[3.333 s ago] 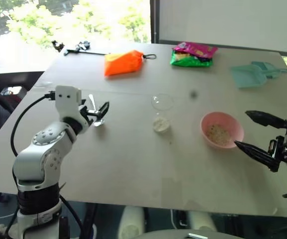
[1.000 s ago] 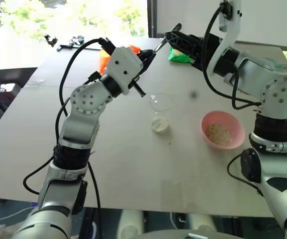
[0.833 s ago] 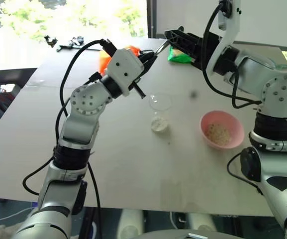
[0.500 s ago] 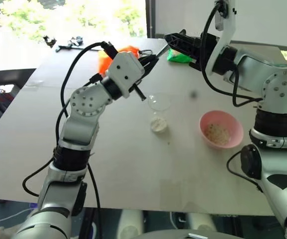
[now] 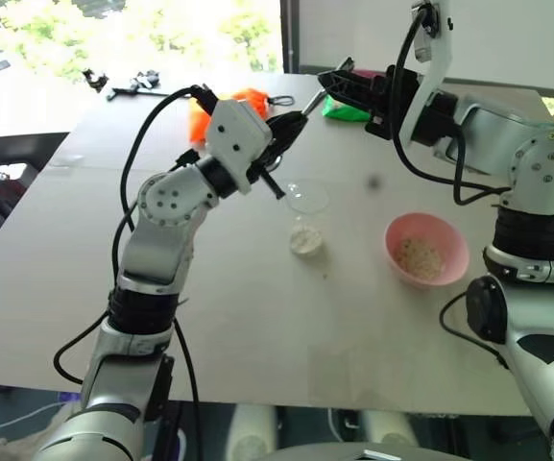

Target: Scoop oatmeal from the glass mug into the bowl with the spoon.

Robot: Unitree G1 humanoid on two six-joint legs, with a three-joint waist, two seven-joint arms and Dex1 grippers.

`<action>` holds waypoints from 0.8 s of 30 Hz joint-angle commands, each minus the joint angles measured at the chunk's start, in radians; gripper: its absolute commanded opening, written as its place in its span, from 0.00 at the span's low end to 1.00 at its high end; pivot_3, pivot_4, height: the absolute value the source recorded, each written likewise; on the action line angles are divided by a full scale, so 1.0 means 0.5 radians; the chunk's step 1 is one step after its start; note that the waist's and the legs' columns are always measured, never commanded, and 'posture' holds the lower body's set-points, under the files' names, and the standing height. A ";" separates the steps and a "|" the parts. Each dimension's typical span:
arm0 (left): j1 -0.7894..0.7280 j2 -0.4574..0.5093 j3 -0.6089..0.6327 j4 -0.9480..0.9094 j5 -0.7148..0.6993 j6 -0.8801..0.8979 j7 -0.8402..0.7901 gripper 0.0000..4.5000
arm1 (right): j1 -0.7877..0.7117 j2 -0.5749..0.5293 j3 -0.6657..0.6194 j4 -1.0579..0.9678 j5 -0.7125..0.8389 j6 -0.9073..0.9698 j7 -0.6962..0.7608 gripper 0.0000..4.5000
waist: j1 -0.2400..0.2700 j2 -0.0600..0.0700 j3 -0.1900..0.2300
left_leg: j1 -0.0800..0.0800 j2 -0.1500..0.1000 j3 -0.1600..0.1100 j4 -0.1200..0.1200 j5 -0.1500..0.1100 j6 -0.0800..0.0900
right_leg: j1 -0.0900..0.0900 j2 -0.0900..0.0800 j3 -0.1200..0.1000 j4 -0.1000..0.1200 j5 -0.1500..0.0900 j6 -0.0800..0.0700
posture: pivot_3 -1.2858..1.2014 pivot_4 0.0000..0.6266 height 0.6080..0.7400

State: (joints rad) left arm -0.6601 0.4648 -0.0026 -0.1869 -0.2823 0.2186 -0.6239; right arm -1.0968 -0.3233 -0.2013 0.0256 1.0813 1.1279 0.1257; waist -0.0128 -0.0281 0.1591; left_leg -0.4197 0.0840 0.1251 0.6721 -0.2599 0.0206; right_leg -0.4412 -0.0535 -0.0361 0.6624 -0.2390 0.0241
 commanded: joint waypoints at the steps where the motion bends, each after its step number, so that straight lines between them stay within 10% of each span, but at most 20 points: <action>1: -0.006 0.011 0.299 -0.160 -0.306 0.246 0.099 0.41 | -0.085 -0.068 -0.207 0.052 0.003 -0.067 -0.084 0.00 | 0.000 0.000 0.000 | 0.000 0.000 0.000 0.000 0.000 0.000 | 0.000 0.000 0.000 0.000 0.000 0.000 | 0.52 0.24 1.00; 5: 0.179 0.058 0.574 -0.227 -0.589 0.620 0.225 0.81 | -0.076 -0.122 -0.348 0.062 0.044 -0.056 -0.162 0.00 | -0.007 0.000 0.000 | 0.001 0.000 0.000 -0.001 0.000 0.000 | 0.000 0.000 0.001 0.000 0.000 0.000 | 0.52 0.24 1.00; 13: 0.550 0.141 0.453 -0.085 -0.613 0.731 -0.017 0.81 | -0.007 -0.147 -0.551 -0.013 0.137 -0.049 -0.330 0.00 | 0.008 0.001 -0.001 | 0.003 0.000 0.002 -0.001 0.000 0.000 | 0.002 0.000 0.002 0.000 0.000 0.000 | 0.52 0.24 1.00; 24: 0.082 0.107 -0.005 0.941 -0.199 0.232 -0.577 0.81 | 0.210 -0.274 -0.659 -0.325 0.437 0.024 -0.614 0.00 | -0.007 0.003 -0.001 | 0.003 -0.001 0.003 -0.002 0.000 0.000 | 0.001 0.002 0.004 0.000 0.000 0.000 | 0.52 0.24 1.00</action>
State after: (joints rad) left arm -0.5940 0.5210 0.0065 0.2424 -0.4084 0.3923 -0.8755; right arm -0.9865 -0.4440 -0.4987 -0.0747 1.2489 1.1513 -0.1562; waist -0.0163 -0.0268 0.1584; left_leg -0.4180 0.0836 0.1266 0.6709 -0.2599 0.0206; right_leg -0.4409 -0.0527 -0.0342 0.6624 -0.2390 0.0241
